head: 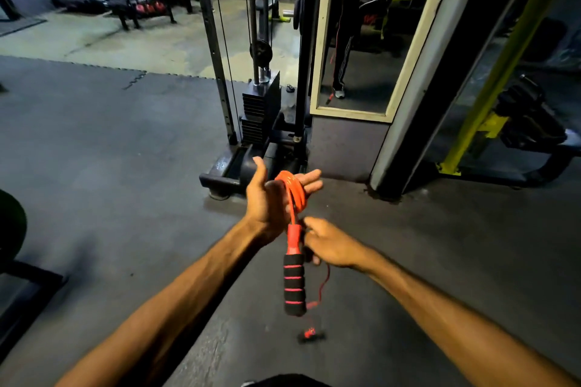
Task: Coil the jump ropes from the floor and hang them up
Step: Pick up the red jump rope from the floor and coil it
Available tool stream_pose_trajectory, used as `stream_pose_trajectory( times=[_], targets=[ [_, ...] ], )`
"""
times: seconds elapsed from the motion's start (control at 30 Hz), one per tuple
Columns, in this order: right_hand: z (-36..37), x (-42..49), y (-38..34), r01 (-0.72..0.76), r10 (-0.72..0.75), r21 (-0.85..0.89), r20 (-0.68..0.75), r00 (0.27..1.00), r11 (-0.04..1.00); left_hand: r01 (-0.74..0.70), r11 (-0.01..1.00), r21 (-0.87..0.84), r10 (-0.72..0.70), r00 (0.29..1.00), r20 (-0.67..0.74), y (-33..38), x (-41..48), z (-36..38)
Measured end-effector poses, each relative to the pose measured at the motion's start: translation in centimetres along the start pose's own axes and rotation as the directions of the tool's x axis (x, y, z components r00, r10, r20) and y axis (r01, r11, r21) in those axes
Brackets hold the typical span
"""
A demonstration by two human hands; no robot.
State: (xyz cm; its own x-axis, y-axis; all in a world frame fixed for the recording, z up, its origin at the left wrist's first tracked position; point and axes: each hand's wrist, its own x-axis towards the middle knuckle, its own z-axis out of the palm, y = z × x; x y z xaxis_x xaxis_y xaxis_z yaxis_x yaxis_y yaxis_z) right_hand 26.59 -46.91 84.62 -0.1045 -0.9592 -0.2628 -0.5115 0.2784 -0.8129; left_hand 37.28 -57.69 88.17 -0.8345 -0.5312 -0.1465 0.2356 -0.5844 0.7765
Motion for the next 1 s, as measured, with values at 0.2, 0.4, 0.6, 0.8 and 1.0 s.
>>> stream_pose_trajectory(
  times=[0.2, 0.4, 0.6, 0.8, 1.0],
  targets=[
    [-6.2, -0.8, -4.5, 0.177, -0.155, -0.271, 0.099, 0.983, 0.946, -0.025, 0.356, 0.934, -0.029, 0.999, 0.038, -1.3, -1.4, 1.1],
    [-7.9, 0.3, -0.9, 0.224, -0.174, 0.157, -0.280, 0.944, 0.962, 0.272, 0.851, 0.449, -0.428, 0.855, 0.292, 0.4, -1.8, 0.0],
    [-1.2, -0.4, 1.3, 0.027, -0.027, -0.010, -0.006, 1.000, 1.000, 0.032, 0.992, 0.121, -0.034, 0.999, 0.010, 1.3, -0.3, 0.4],
    [-5.7, -1.3, -4.0, 0.087, -0.056, -0.164, 0.184, 0.981, 0.983, -0.137, 0.509, 0.850, 0.077, 0.991, 0.113, -0.6, -1.5, 1.1],
    [-5.0, -1.7, -3.0, 0.116, -0.108, -0.032, 0.194, 0.975, 0.993, 0.014, 0.604, 0.797, 0.102, 0.990, -0.094, 0.2, -1.0, 0.9]
  ],
)
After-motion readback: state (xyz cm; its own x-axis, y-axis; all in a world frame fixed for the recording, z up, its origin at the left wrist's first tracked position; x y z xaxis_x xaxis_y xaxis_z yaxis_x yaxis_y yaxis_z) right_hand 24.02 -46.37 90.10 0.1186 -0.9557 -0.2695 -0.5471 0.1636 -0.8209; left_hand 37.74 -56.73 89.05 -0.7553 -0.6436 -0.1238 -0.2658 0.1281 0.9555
